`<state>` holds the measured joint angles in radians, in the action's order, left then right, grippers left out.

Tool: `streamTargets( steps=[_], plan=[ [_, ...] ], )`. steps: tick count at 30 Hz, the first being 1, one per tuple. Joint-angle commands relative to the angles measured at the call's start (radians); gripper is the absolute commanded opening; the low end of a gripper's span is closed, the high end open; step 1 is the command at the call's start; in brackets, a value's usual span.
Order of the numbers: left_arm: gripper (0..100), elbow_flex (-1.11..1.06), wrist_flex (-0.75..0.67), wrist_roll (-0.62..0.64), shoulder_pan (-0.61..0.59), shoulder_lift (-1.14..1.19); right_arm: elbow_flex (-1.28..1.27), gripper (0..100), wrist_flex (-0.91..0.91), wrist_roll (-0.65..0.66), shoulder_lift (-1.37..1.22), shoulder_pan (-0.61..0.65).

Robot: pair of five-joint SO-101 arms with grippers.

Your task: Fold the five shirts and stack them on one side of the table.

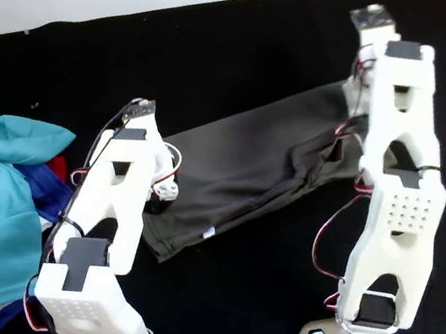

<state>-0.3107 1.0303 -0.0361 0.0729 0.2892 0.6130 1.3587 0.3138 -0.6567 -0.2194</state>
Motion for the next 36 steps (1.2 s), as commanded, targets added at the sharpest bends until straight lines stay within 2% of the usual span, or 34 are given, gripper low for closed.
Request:
streamTargets(
  steps=[1,4,6,8,11,16,23,30,36],
  plan=[
    [1,0.002,-0.017,0.002,0.012,0.002,0.145,17.0,0.128,-0.012,0.015,-0.019],
    [1,0.002,-0.017,0.002,0.012,0.002,0.265,16.8,0.291,-0.012,0.013,-0.005],
    [1,0.002,-0.017,0.002,0.012,0.002,0.335,12.5,0.384,-0.011,0.013,-0.001],
    [1,0.002,-0.017,0.002,0.012,0.002,0.369,2.2,0.407,-0.011,0.016,-0.002],
    [1,0.002,-0.017,0.002,0.012,0.002,0.349,1.2,0.407,-0.009,0.027,-0.007],
    [1,0.002,-0.017,0.002,0.012,0.002,0.071,0.6,0.406,-0.006,0.159,0.064],
    [1,0.002,-0.017,0.002,0.012,0.002,-0.291,0.6,0.395,0.126,0.308,0.157],
    [1,0.002,-0.017,0.002,0.012,0.002,-0.397,0.6,0.242,0.132,0.306,0.205],
    [1,0.002,-0.017,0.002,0.012,0.002,-0.484,0.6,-0.050,0.130,0.291,0.248]
  ],
)
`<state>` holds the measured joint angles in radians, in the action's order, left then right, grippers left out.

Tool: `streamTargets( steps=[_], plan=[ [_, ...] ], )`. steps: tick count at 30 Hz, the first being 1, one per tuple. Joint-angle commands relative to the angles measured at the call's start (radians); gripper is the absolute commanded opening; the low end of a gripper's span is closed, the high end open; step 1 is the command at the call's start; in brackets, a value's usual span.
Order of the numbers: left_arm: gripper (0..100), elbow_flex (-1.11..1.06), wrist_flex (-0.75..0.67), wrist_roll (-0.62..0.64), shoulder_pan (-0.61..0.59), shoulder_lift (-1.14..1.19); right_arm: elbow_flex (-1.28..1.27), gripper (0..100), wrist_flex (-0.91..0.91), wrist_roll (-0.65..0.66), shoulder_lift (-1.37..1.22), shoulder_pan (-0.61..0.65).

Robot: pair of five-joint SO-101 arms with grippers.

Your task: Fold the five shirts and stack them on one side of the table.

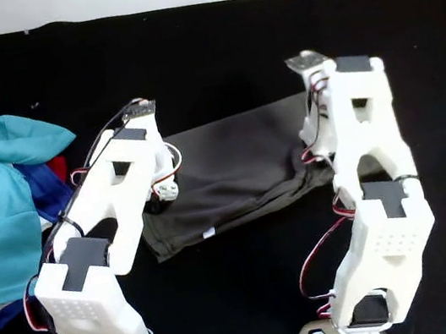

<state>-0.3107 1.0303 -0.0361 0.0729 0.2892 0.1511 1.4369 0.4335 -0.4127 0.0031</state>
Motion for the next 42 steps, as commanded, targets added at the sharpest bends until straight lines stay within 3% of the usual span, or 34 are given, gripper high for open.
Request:
streamTargets(
  steps=[1,9,16,24,28,42],
  plan=[
    [1,0.002,-0.017,0.002,0.012,0.002,-0.030,0.6,-0.168,0.011,0.030,0.031],
    [1,0.002,-0.017,0.002,0.012,0.002,-0.019,0.6,-0.214,0.011,-0.047,0.119],
    [1,0.002,-0.017,0.002,0.012,0.002,0.056,0.6,-0.211,0.011,0.133,0.061],
    [1,0.002,-0.017,0.002,0.012,0.002,0.068,0.6,0.081,0.018,0.193,-0.002],
    [1,0.002,-0.017,0.002,0.012,0.002,0.008,0.6,0.147,0.097,0.191,0.001],
    [1,0.002,-0.017,0.002,0.012,0.002,-0.292,0.6,-0.259,0.101,0.160,0.042]
  ],
)
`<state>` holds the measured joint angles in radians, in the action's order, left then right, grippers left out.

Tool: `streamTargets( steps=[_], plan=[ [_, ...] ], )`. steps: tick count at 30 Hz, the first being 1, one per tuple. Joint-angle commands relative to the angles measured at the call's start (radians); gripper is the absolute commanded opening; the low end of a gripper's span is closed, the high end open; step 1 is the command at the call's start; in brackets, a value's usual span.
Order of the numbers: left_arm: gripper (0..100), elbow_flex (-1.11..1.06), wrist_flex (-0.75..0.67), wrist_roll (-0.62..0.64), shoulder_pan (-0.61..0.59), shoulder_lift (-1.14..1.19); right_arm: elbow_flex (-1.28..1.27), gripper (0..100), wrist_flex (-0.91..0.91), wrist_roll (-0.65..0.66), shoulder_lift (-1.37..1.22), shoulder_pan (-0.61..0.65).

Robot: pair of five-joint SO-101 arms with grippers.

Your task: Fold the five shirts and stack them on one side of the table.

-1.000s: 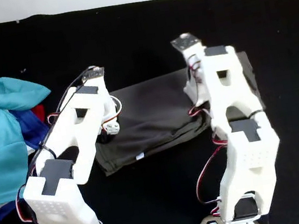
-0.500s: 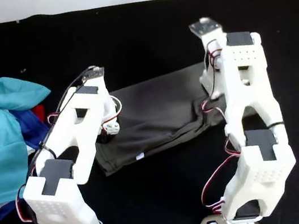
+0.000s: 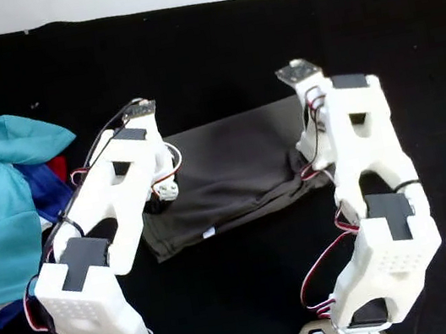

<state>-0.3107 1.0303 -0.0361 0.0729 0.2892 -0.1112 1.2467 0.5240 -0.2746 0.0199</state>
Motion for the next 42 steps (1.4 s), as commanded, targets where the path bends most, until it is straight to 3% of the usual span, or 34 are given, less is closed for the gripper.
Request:
streamTargets(
  steps=[1,10,20,35,39,42],
  plan=[
    [1,0.002,-0.017,0.002,0.012,0.002,-0.025,0.6,-0.076,0.011,0.005,0.030],
    [1,0.002,-0.017,0.002,0.012,0.002,0.148,0.6,-0.068,-0.075,-0.068,0.096],
    [1,0.002,-0.017,0.002,0.012,0.002,0.153,0.6,-0.067,-0.077,-0.180,0.091],
    [1,0.002,-0.018,0.005,0.012,0.002,0.380,0.6,0.174,-0.089,0.199,0.041],
    [1,0.002,-0.018,0.005,0.012,0.002,0.320,0.6,0.232,-0.350,0.278,0.059],
    [1,-0.001,-0.018,0.006,0.012,0.002,0.122,0.6,0.116,-0.480,0.317,0.064]
  ],
)
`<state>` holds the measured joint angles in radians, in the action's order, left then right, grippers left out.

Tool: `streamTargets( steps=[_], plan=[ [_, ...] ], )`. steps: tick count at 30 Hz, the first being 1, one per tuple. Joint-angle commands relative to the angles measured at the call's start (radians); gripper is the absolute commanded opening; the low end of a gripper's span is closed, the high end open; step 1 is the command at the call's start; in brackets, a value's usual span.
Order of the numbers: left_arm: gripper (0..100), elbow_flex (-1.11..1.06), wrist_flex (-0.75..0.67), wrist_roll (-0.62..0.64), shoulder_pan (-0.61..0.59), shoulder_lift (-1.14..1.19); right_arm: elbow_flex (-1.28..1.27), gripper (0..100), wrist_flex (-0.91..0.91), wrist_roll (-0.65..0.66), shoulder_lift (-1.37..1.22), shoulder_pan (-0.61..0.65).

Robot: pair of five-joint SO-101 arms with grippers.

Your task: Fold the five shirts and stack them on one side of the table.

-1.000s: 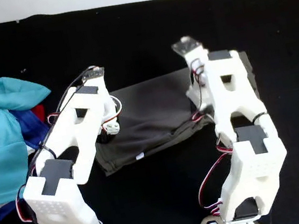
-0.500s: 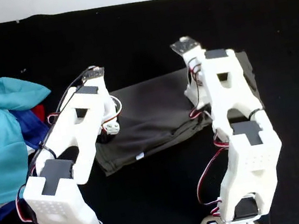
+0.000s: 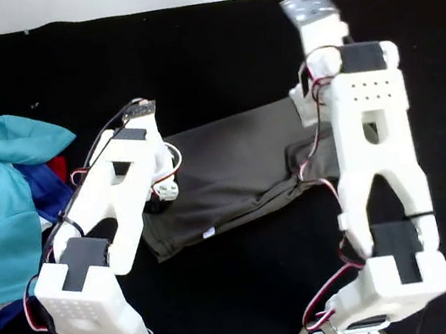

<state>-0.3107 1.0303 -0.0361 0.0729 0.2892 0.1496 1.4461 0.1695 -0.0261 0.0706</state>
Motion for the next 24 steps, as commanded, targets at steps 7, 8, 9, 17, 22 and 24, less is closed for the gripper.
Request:
streamTargets(
  steps=[7,8,9,17,22,24],
  plan=[
    [1,-0.001,-0.011,0.006,0.008,0.001,-0.869,0.6,-0.661,-0.126,0.315,0.085],
    [1,0.002,-0.009,0.006,0.005,-0.005,-0.957,0.6,-0.739,-0.126,0.354,0.085],
    [1,0.002,-0.005,0.006,0.004,-0.012,-1.038,0.6,-0.806,-0.126,0.387,0.085],
    [1,0.166,0.259,0.002,-0.068,-0.081,-1.176,0.6,-0.937,-0.130,0.426,0.097],
    [12,0.177,0.267,0.003,-0.157,-0.059,-1.185,0.6,-0.937,-0.127,0.426,0.097],
    [19,0.173,0.262,0.006,-0.180,-0.054,-1.185,0.6,-0.937,-0.127,0.426,0.097]
  ],
)
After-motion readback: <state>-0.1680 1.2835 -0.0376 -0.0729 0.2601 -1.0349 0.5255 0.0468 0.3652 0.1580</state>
